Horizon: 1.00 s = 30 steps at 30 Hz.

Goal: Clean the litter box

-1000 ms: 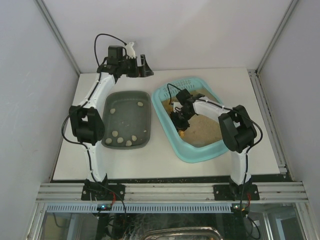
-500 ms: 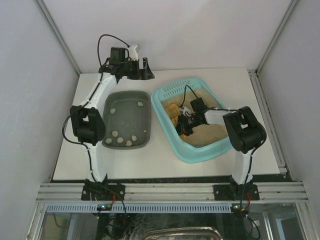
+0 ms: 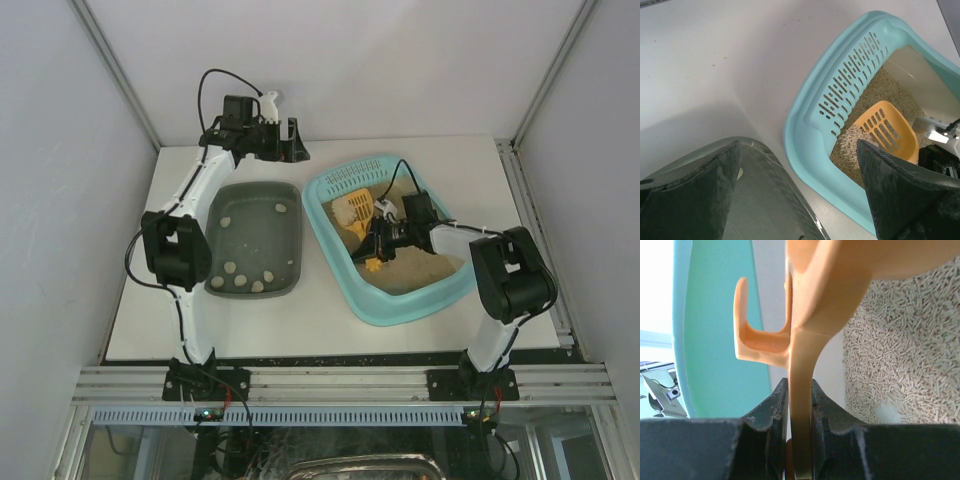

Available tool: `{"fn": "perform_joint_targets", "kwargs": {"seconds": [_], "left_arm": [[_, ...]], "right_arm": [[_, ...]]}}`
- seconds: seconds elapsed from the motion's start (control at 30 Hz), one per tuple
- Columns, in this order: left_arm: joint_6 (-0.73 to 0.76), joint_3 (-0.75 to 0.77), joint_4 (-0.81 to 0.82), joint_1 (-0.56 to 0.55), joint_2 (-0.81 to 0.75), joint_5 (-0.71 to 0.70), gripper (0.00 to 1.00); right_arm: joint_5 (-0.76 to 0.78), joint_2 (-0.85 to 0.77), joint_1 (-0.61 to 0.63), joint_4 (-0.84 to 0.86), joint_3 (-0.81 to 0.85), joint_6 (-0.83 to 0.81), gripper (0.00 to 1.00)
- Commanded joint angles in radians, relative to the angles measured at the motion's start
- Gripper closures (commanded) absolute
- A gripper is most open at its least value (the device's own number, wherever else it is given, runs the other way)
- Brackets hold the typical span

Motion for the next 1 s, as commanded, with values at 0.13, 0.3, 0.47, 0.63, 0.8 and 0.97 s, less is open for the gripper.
{"fn": "perform_joint_targets", "kwargs": {"seconds": [0.13, 0.3, 0.47, 0.63, 0.8, 0.97], "left_arm": [[0.078, -0.011, -0.003, -0.014, -0.068, -0.039, 0.0], [0.085, -0.105, 0.024, -0.04, -0.129, -0.115, 0.0], [0.082, -0.033, -0.046, -0.067, -0.091, -0.205, 0.0], [0.033, 0.125, -0.115, -0.108, 0.029, -0.254, 0.0], [-0.011, 0.168, -0.067, -0.144, 0.097, -0.258, 0.0], [-0.064, 0.154, 0.001, -0.137, 0.149, -0.278, 0.0]], "right_arm": [[0.144, -0.137, -0.011, -0.196, 0.021, -0.148, 1.0], [0.422, -0.135, 0.012, -0.543, 0.167, -0.276, 1.0], [0.641, -0.123, 0.069, -0.702, 0.224, -0.336, 1.0], [0.66, -0.079, 0.096, -0.725, 0.225, -0.375, 1.0], [0.621, -0.055, 0.087, -0.705, 0.226, -0.383, 1.0], [0.634, 0.007, 0.103, -0.683, 0.274, -0.38, 1.0]]}}
